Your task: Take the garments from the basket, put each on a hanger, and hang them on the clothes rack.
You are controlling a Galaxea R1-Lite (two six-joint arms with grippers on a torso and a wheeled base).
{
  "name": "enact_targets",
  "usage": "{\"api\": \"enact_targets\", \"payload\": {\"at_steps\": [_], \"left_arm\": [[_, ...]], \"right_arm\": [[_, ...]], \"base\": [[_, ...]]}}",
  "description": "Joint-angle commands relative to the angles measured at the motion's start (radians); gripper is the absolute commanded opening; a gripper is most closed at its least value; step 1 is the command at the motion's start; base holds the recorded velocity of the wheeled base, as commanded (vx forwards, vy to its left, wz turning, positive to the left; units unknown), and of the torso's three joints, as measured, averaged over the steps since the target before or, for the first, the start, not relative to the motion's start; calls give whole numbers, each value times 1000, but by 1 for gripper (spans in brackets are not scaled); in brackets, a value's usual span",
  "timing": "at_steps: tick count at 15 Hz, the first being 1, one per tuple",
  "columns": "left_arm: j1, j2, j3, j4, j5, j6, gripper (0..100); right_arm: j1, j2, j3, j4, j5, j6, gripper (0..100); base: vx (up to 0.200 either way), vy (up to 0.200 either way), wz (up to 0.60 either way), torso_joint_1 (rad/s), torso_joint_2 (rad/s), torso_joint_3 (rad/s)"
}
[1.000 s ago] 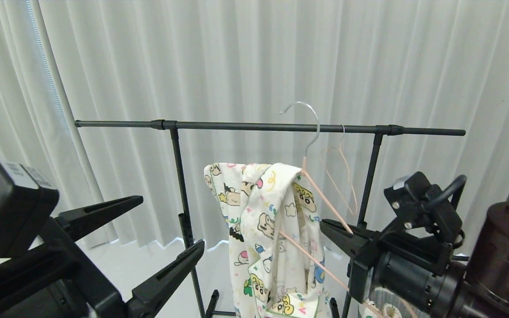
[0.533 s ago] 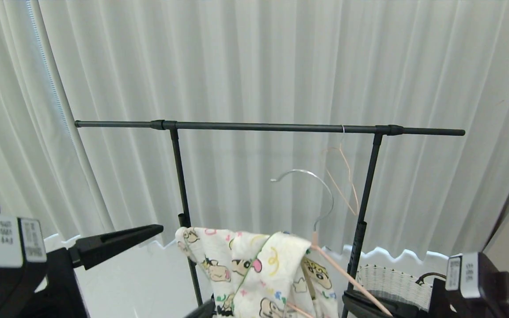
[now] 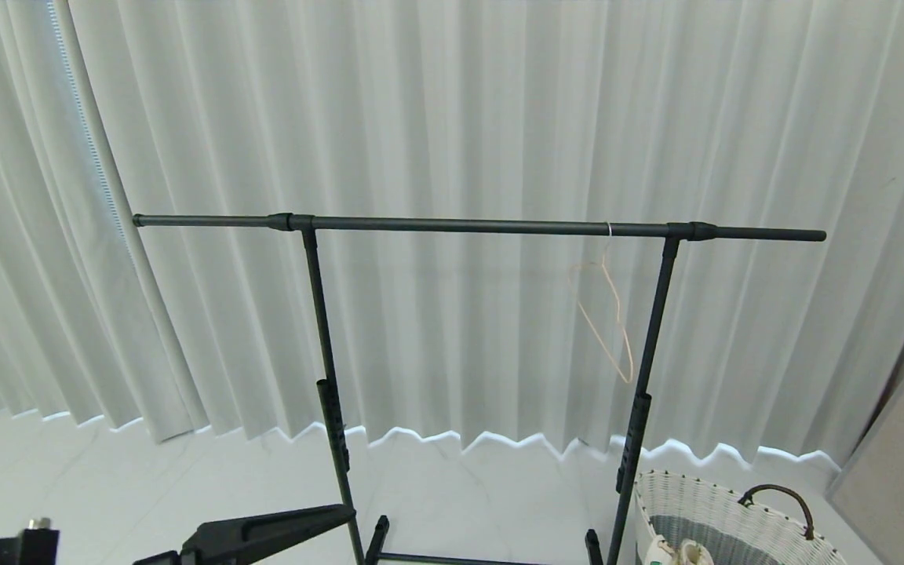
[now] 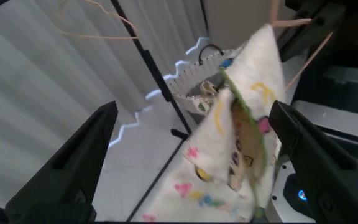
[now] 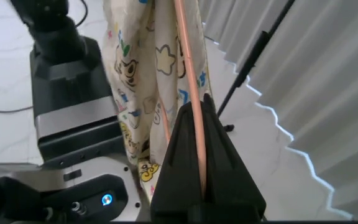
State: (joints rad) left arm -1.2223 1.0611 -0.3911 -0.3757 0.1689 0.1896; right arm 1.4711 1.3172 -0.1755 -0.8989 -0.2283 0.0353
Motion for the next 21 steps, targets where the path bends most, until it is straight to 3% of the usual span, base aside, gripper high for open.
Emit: {"api": "enact_targets", "payload": {"at_steps": [1,6,17,18,21], "left_arm": [[-68,59,5,0,-29,-2,100],[-66,99,55,0,-131,-2,100],[-40,171,55,0,-138,-4,100],[-40,171,55,0,-137,-4,0],[-39,171,55,0,-137,-4,0]], "right_arm": [[40,4,2,0,0,-11,0],[72,10,5,0,38,-57,0],[72,16,-7,0,49,-75,0],[71,16,-7,0,49,-77,0],[71,14,-9,0,49,-77,0]], "base": [[0,0,0,0,0,0],[0,0,0,0,0,0],[0,0,0,0,0,0],[0,0,0,0,0,0],[0,0,0,0,0,0]]}}
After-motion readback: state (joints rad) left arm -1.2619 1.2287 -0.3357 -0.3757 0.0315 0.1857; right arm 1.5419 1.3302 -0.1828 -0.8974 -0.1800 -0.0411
